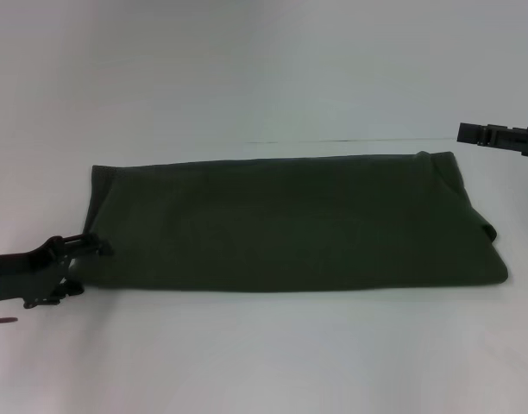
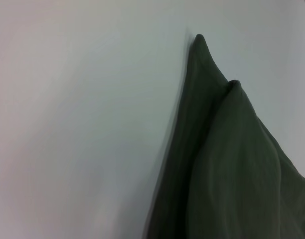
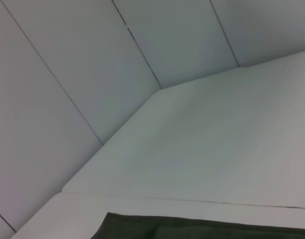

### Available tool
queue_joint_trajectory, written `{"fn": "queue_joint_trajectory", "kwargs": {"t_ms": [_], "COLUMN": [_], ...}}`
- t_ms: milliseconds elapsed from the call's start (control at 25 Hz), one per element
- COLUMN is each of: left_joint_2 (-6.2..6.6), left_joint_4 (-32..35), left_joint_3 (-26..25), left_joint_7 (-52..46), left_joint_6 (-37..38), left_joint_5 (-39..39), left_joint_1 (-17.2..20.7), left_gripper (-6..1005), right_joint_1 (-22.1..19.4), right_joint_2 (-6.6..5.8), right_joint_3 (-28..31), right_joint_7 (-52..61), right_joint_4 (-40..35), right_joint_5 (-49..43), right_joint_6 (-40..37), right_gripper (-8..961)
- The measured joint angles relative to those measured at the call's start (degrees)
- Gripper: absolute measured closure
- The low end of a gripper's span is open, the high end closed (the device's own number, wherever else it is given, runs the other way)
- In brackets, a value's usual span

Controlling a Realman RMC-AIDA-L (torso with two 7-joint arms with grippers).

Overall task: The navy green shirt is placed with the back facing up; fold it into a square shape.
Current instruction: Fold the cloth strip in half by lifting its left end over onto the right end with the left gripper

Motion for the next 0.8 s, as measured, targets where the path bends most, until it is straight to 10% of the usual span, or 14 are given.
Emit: {"fn": "queue_joint_trajectory", "kwargs": {"t_ms": [800], "left_joint_2": [0.00], "left_joint_4": [-0.6], "left_joint_3": [0.4], "left_joint_7": [2.6], "left_joint_6": [-1.8], "left_joint_5": [-2.8], "left_joint_1": [-2.3], "left_gripper": [107], "right_joint_1": [0.1], "right_joint_2": [0.05], "right_joint_3": [0.0], "right_joint_7": [0.0], "right_joint_4": [0.0], "right_joint_5": [0.0], "right_joint_6": [0.2], "right_gripper": [49]}}
